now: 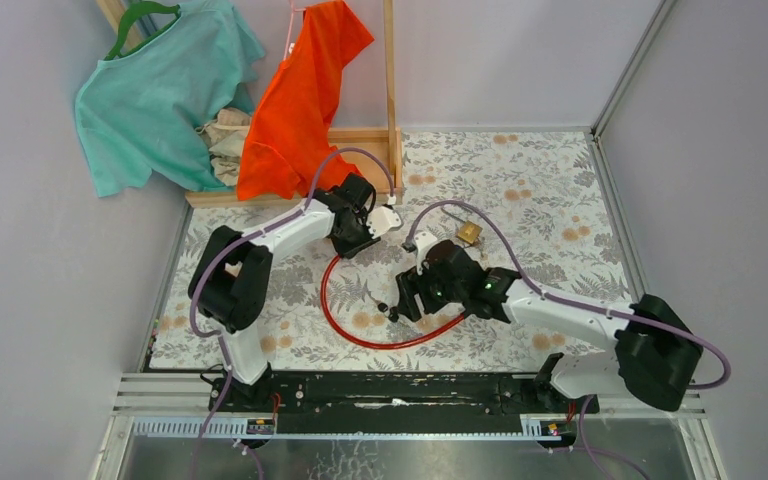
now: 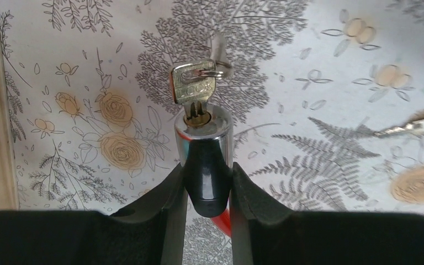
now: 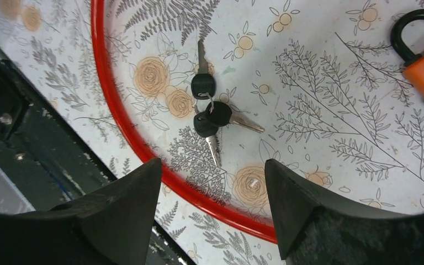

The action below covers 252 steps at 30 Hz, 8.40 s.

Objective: Unlock with the key

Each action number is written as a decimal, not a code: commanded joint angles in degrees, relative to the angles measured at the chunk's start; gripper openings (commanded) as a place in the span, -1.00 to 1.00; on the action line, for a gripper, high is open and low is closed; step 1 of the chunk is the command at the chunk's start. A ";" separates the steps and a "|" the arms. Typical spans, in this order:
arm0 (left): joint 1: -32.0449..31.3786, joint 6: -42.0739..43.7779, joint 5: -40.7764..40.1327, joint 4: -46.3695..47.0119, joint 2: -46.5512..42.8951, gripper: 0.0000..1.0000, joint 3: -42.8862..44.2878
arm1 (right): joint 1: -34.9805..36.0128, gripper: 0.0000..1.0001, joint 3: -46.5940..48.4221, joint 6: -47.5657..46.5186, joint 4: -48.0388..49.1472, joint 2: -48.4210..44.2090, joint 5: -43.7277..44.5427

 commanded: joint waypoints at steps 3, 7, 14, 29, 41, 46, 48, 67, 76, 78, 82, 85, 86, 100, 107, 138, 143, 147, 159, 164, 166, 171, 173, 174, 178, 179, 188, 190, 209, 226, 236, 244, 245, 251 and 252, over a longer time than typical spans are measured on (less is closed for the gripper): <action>0.73 0.96 -4.14 6.14 2.60 -0.47 0.96 | 3.65 0.47 1.12 -2.05 5.94 6.00 6.14; 0.89 0.84 -4.04 6.63 2.57 -0.22 1.66 | 5.79 0.46 1.24 -2.50 7.30 9.06 8.10; 2.03 -0.56 -0.81 1.83 -0.09 0.29 6.00 | 8.28 0.44 2.64 -3.57 9.42 14.61 10.34; 5.63 -5.46 5.93 -8.13 -9.93 1.00 14.84 | 9.22 0.07 6.69 -4.95 9.66 21.90 12.98; 7.42 -4.68 8.84 -9.66 -15.28 1.00 9.21 | 9.16 -0.72 5.43 -5.96 7.38 18.27 13.32; 7.52 -3.20 13.73 -12.83 -15.06 1.00 7.35 | 9.16 -0.93 5.18 -7.18 6.68 15.95 12.86; 7.44 -0.81 17.49 -14.56 -15.50 1.00 5.83 | 9.24 -1.00 4.86 -7.50 6.71 14.69 12.42; 16.07 -2.36 24.10 -6.08 -21.60 1.00 -0.81 | 9.16 0.32 8.66 -15.73 12.93 18.28 9.42; 19.94 -3.02 23.04 -6.65 -23.95 1.00 0.50 | 9.16 0.14 13.54 -18.83 10.03 25.68 9.06; 20.27 -2.77 22.88 -6.99 -24.12 1.00 0.77 | 9.16 0.10 14.23 -19.08 9.56 26.80 8.96; 20.68 -2.81 22.81 -7.74 -23.79 1.00 1.29 | 9.21 -0.07 15.13 -19.26 8.50 28.72 9.05; 20.80 -2.90 23.42 -8.90 -22.92 1.00 1.67 | 9.16 -0.32 15.17 -19.16 8.53 28.89 9.28; 20.78 -2.86 23.54 -9.27 -22.66 1.00 1.82 | 9.21 -0.42 15.16 -19.05 8.55 28.75 9.29; 20.77 -0.38 29.86 -14.02 -20.84 0.96 1.44 | 7.71 -1.00 12.11 -15.88 10.67 22.76 7.01; 20.82 11.62 41.41 -22.27 -21.84 0.96 -0.69 | 0.36 -1.00 6.94 -10.56 14.96 13.93 -10.35; 4.07 24.15 57.44 -40.88 -28.35 0.60 2.84 | -1.10 -1.00 25.09 -15.04 -10.25 4.50 -50.53; 2.38 19.81 56.93 -37.29 -29.09 0.53 2.13 | -1.05 -1.00 25.94 -15.15 -10.15 4.61 -48.51; 1.43 13.02 54.62 -30.95 -30.14 0.32 0.67 | -1.04 -1.00 26.36 -14.97 -10.02 4.53 -46.49; 0.30 10.49 52.25 -28.20 -29.69 -1.00 -0.44 | -1.04 -1.00 26.17 -14.27 -7.95 2.93 -40.04; 0.27 9.27 52.28 -28.57 -29.17 -1.00 0.36 | -1.15 -0.30 22.10 -11.32 -1.07 0.16 -34.54; 0.29 7.51 52.43 -27.71 -28.91 -1.00 0.60 | -1.46 0.02 19.59 -9.53 2.99 -0.94 -34.66; 0.29 5.17 53.79 -26.91 -28.31 -1.00 1.30 | -2.67 0.08 15.29 -3.61 12.15 -2.22 -37.50; 0.27 4.70 53.79 -26.73 -28.21 -1.00 1.77 | -2.94 0.05 14.77 -2.60 13.30 -2.26 -37.72; 0.31 4.55 53.79 -26.69 -28.28 -1.00 2.06 | -3.03 0.04 14.68 -2.44 13.46 -2.24 -37.73; 0.29 3.98 54.10 -26.69 -28.41 -1.00 2.76 | -3.69 -0.02 13.80 -1.51 14.36 -2.37 -37.76; 0.30 3.76 54.14 -26.64 -28.37 -1.00 2.86 | -3.82 -0.03 13.20 -0.92 15.22 -2.53 -37.75; 0.34 2.34 53.84 -26.10 -28.67 -1.00 4.00 | -5.07 -0.14 8.56 3.66 21.72 -3.43 -38.98; 0.38 2.06 53.95 -25.91 -28.63 -1.00 4.38 | -5.21 -0.27 7.83 4.77 23.38 -3.74 -38.97; 0.38 0.00 46.53 -19.97 -27.53 0.60 4.67 | -10.44 -1.00 3.28 6.98 16.80 -12.80 -40.38; -8.33 -13.35 28.47 19.54 6.29 0.71 7.44 | -12.20 -1.00 12.33 6.14 -29.15 -31.12 2.51; -9.20 -6.12 33.08 23.42 19.11 0.75 17.10 | -12.20 -1.00 16.23 6.12 -35.65 -33.71 5.01; -9.20 1.16 32.16 20.88 20.62 0.66 15.40 | -12.20 -1.00 17.55 5.77 -35.90 -33.73 4.72; -9.20 1.62 32.14 20.87 20.84 0.65 15.46 | -12.20 -1.00 17.72 5.89 -35.87 -33.71 4.71; -9.28 2.12 32.97 20.87 23.42 0.58 17.20 | -12.20 -1.00 17.79 6.67 -35.71 -34.23 4.37; -9.33 2.12 33.13 20.87 23.85 0.55 17.49 | -12.22 -1.00 17.89 6.69 -35.80 -34.17 4.37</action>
